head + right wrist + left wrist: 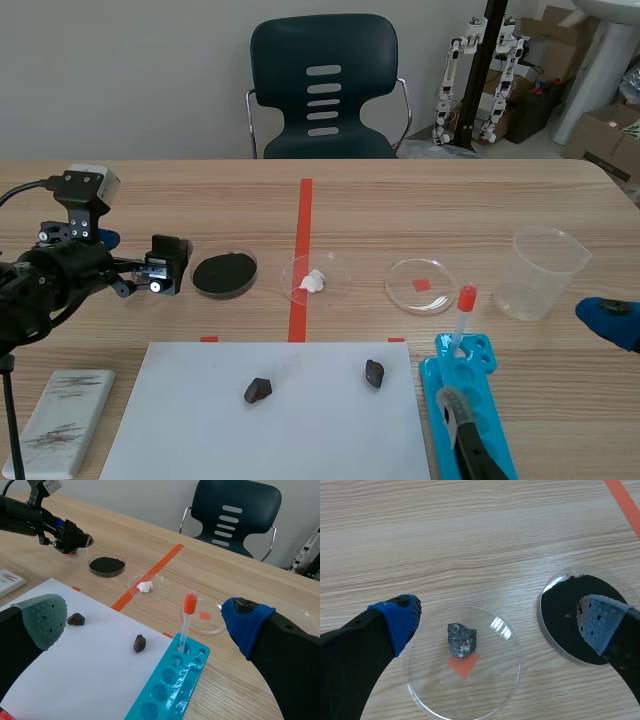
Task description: Return to the home posture
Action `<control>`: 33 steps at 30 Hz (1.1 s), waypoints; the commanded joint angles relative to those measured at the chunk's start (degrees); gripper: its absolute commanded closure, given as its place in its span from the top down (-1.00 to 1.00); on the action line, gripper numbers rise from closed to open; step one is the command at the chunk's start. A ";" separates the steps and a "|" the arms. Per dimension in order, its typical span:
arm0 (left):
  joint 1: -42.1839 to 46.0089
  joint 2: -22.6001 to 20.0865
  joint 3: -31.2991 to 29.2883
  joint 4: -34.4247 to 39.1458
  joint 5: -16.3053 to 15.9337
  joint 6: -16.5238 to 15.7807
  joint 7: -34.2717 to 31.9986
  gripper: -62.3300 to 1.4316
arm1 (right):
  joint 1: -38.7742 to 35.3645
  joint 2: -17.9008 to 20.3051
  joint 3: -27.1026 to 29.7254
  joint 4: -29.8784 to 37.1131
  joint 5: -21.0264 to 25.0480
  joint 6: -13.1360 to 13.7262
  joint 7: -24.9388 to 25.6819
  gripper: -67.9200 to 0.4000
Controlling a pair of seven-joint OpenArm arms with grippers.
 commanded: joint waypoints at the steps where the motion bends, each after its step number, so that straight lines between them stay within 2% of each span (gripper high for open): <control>1: 1.38 -1.27 -0.31 4.07 -0.35 -0.28 -0.90 1.00 | -0.13 0.61 0.04 0.52 0.42 0.02 0.83 0.93; 6: 7.93 -3.56 -0.31 13.09 -0.37 -2.14 -0.92 1.00 | -0.13 0.61 0.04 0.52 0.42 0.02 0.83 0.93; 11: 17.07 -6.51 -0.35 23.50 -0.35 -2.62 -1.36 1.00 | -0.13 0.61 0.04 0.52 0.42 0.02 0.83 0.93; 15: 26.18 -8.07 -0.72 31.78 -0.33 -2.62 -6.71 1.00 | -0.13 0.61 0.04 0.52 0.42 0.02 0.83 0.93; 21: 40.24 -8.22 -3.52 42.73 -0.33 -2.62 -13.25 1.00 | -0.13 0.61 0.04 0.52 0.42 0.02 0.83 0.93; 27: 51.67 -8.22 -5.51 50.31 -0.33 -2.60 -18.16 1.00 | -0.13 0.61 0.04 0.52 0.42 0.02 0.83 0.93; 33: 59.78 -8.22 -6.67 54.62 -0.04 -2.60 -21.94 1.00 | -0.13 0.61 0.04 0.52 0.42 0.02 0.83 0.93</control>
